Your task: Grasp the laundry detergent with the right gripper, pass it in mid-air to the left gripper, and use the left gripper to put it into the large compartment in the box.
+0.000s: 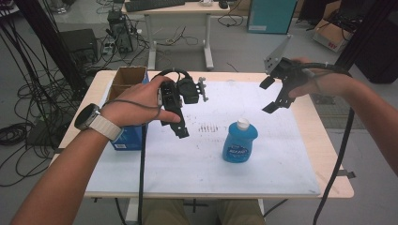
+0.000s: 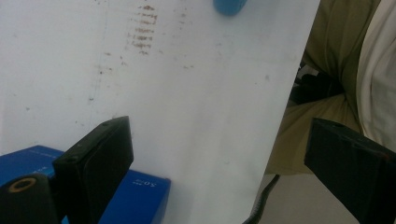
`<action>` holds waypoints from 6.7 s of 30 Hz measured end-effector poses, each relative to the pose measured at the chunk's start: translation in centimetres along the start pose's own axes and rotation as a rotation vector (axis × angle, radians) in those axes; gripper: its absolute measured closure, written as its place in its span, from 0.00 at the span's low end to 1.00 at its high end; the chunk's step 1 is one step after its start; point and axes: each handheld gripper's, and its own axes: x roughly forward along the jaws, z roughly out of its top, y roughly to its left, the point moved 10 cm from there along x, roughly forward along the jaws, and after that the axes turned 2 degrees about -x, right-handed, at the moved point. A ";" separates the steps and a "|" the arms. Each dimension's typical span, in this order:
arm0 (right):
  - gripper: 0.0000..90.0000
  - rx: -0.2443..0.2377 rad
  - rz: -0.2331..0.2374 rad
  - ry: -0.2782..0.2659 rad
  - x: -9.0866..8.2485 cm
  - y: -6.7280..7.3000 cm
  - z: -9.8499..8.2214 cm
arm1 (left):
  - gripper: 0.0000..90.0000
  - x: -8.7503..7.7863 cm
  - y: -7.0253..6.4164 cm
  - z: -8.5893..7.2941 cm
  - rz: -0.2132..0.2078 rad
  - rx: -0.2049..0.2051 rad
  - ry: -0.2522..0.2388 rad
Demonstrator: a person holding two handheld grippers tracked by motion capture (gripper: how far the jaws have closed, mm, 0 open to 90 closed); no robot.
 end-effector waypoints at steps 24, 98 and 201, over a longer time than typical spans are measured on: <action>0.07 0.051 0.005 -0.046 1.7 3.3 -2.5 | 0.09 0.4 -0.1 0.2 -0.006 0.003 -0.002; 0.04 0.088 0.025 -0.175 8.5 5.6 -5.1 | 0.09 1.4 0.2 0.0 -0.001 -0.011 -0.013; 0.05 0.057 0.031 -0.167 8.4 5.5 -4.7 | 0.09 1.5 0.5 -0.5 0.002 -0.027 -0.008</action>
